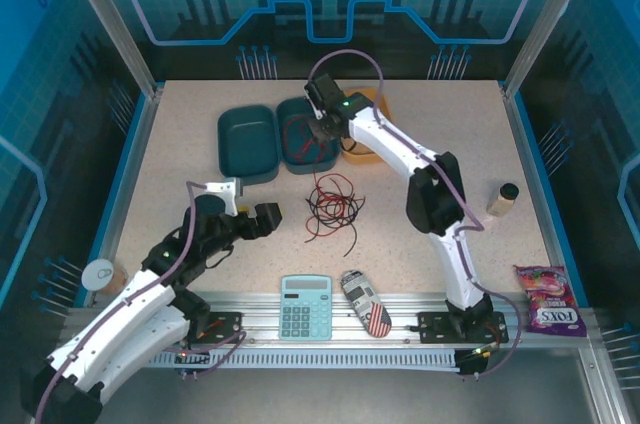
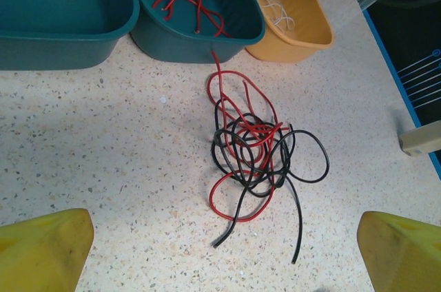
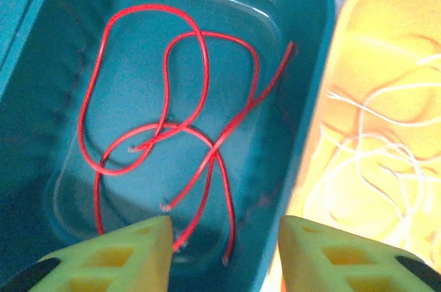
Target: Untangle the cables
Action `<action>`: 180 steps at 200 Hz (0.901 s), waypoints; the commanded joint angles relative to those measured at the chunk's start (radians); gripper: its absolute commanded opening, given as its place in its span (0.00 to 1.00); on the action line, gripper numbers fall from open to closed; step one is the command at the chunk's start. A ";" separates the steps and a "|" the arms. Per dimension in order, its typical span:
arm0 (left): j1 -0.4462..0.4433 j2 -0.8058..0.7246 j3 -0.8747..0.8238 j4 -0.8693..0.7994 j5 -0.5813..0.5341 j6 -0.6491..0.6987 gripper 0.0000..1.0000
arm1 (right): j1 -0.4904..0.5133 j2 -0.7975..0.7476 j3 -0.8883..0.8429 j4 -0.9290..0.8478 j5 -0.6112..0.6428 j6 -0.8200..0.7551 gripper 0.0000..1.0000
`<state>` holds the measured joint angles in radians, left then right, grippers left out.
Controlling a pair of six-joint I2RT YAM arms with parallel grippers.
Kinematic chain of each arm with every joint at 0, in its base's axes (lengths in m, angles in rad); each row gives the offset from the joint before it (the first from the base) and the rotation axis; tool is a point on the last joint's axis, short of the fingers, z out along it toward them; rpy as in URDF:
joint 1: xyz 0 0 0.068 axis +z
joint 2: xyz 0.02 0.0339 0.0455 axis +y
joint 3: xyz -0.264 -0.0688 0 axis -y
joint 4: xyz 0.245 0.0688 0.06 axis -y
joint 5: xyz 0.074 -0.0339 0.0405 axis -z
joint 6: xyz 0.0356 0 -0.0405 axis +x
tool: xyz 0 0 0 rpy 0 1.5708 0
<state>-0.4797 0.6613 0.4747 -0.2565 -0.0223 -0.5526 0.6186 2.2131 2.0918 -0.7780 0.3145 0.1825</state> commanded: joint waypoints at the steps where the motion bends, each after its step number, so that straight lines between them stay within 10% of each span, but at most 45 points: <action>1: 0.005 0.019 -0.006 0.019 0.008 -0.027 0.99 | 0.035 -0.156 -0.125 0.027 0.049 0.066 0.51; 51: 0.005 0.074 0.000 0.058 0.006 -0.057 0.99 | 0.054 -0.446 -0.500 0.068 0.105 0.271 0.70; 69: 0.006 0.095 -0.005 0.080 0.007 -0.075 0.99 | 0.064 -0.534 -0.622 0.100 0.109 0.327 1.00; 180: 0.005 0.250 -0.048 0.189 -0.007 -0.181 0.99 | 0.185 -0.631 -0.827 0.023 0.158 0.590 1.00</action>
<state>-0.4793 0.9005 0.4503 -0.0978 -0.0059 -0.6991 0.7689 1.5867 1.2789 -0.7433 0.4488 0.6796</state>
